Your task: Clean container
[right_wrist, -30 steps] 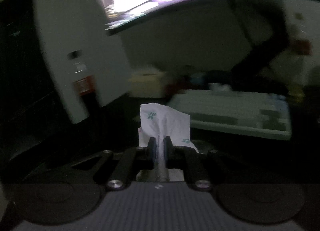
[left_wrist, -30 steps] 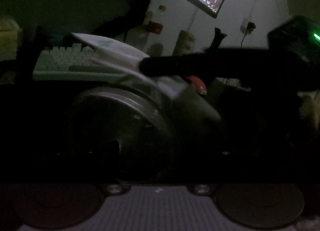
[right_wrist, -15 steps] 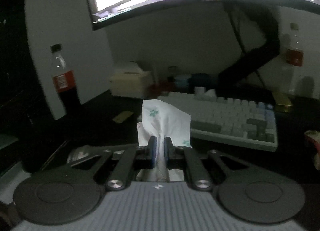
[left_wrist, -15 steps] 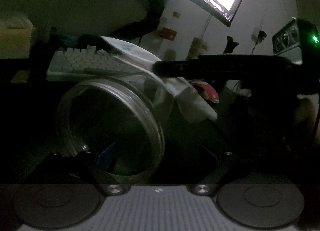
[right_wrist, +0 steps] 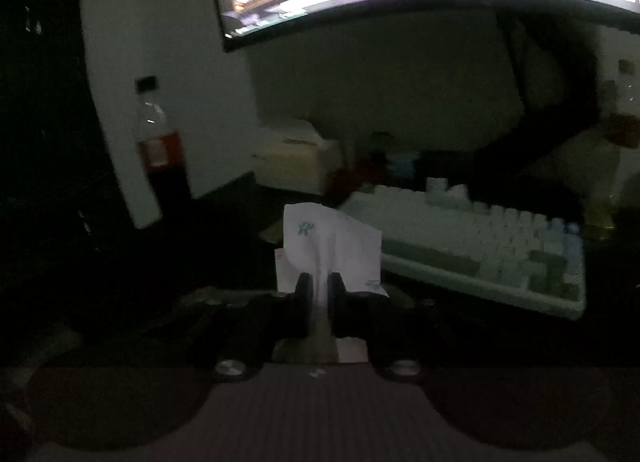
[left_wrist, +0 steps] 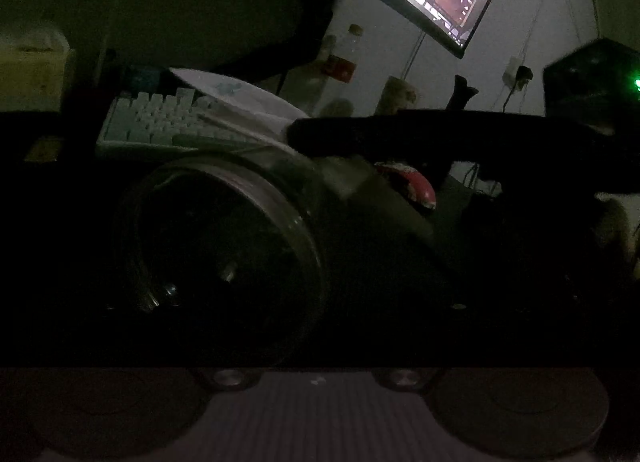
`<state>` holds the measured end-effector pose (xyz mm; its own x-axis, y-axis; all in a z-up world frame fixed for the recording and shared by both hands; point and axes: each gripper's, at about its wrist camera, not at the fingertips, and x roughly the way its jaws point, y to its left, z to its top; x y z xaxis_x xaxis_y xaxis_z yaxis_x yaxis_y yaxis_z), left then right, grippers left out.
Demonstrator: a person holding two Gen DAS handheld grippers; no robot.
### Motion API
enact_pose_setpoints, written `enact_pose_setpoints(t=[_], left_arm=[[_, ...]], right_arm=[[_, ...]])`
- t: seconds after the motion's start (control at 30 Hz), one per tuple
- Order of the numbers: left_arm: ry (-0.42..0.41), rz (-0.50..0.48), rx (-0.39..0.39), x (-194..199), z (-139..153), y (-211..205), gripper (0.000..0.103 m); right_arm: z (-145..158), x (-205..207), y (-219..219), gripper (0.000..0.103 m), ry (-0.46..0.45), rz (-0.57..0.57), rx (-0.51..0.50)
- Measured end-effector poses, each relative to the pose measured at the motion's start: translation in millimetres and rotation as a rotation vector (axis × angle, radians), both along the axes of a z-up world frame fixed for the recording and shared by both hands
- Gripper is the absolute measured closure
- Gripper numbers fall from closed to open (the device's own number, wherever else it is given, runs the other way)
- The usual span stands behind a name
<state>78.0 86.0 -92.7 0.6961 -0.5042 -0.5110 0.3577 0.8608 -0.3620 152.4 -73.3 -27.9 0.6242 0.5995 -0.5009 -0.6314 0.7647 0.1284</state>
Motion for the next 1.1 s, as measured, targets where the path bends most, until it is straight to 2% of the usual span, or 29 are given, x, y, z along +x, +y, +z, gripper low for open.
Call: enact_pose_setpoints(t=[0.1, 0.17, 0.33, 0.53, 0.6, 0.7, 0.8, 0.9, 1.03, 1.1], left_arm=[[-0.004, 0.008, 0.014, 1.0, 0.4, 0.6, 0.013], [-0.001, 0.005, 0.005, 1.8, 0.4, 2.4, 0.013], [0.000, 0.008, -0.001, 2.0, 0.1, 4.7, 0.013], [0.004, 0.017, -0.011, 2.7, 0.4, 8.7, 0.013], [0.004, 0.018, -0.012, 3.3, 0.5, 9.6, 0.013], [0.002, 0.023, -0.004, 3.4, 0.8, 9.5, 0.013], [-0.002, 0.030, 0.013, 1.4, 1.5, 9.4, 0.013], [-0.002, 0.035, 0.020, 0.5, 1.7, 9.9, 0.013], [-0.002, 0.040, 0.024, 2.0, 1.7, 12.4, 0.013], [0.000, 0.040, 0.022, 2.6, 1.9, 13.2, 0.013]], right_arm=[[3.3, -8.7, 13.6, 0.092, -0.027, -0.009, -0.074], [4.7, -24.6, 25.6, 0.092, -0.068, 0.046, -0.110], [8.3, -28.2, 35.6, 0.092, -0.030, 0.137, -0.092], [2.7, 4.3, 24.5, 0.092, -0.022, -0.017, -0.128], [3.5, 3.2, 28.1, 0.092, -0.017, -0.024, -0.132], [5.9, -17.7, 41.3, 0.092, -0.047, 0.108, -0.118], [8.1, -31.0, 47.7, 0.092, -0.070, 0.156, -0.127], [7.7, -20.6, 40.5, 0.092, -0.037, 0.134, -0.104], [3.7, 4.0, 31.9, 0.092, -0.036, 0.001, -0.141], [3.6, -1.2, 36.2, 0.092, -0.052, -0.005, -0.154]])
